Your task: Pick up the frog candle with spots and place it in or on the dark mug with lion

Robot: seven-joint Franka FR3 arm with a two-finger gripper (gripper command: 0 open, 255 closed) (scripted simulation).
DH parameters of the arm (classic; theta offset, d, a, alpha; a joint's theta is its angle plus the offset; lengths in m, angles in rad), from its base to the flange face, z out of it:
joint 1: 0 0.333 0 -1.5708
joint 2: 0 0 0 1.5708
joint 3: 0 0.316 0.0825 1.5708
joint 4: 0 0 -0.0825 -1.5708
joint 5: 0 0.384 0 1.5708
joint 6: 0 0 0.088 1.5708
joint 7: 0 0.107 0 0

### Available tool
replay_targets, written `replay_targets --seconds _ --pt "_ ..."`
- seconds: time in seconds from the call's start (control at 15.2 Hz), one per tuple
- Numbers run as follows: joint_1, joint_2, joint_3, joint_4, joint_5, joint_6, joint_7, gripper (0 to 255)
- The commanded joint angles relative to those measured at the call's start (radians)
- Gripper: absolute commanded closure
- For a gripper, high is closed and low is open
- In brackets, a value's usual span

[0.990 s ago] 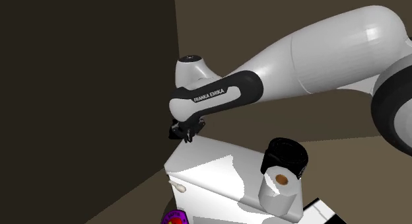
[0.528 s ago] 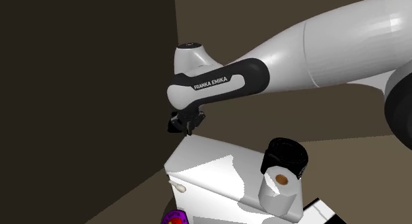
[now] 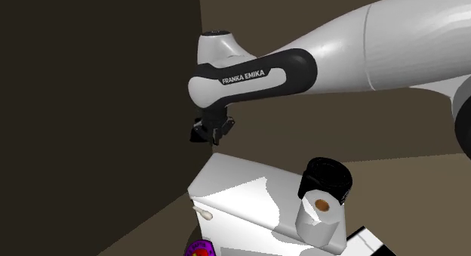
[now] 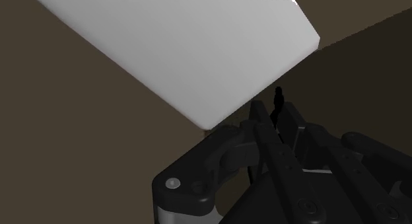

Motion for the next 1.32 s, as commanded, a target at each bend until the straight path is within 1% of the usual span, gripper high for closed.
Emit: replay_targets --seconds 0.0,0.26,0.73,0.99,1.25 --pt "0.000 -0.004 0.000 0.025 0.001 -0.029 -0.002 255" --pt "0.000 -0.011 0.001 0.062 0.004 -0.073 -0.003 255" --pt "-0.056 -0.254 -0.046 -0.242 0.061 -0.008 -0.124 255" --pt "-0.080 -0.382 -0.086 -0.385 0.080 0.006 -0.197 255" --pt "-0.103 -0.505 -0.133 -0.510 0.085 0.007 -0.270 255"
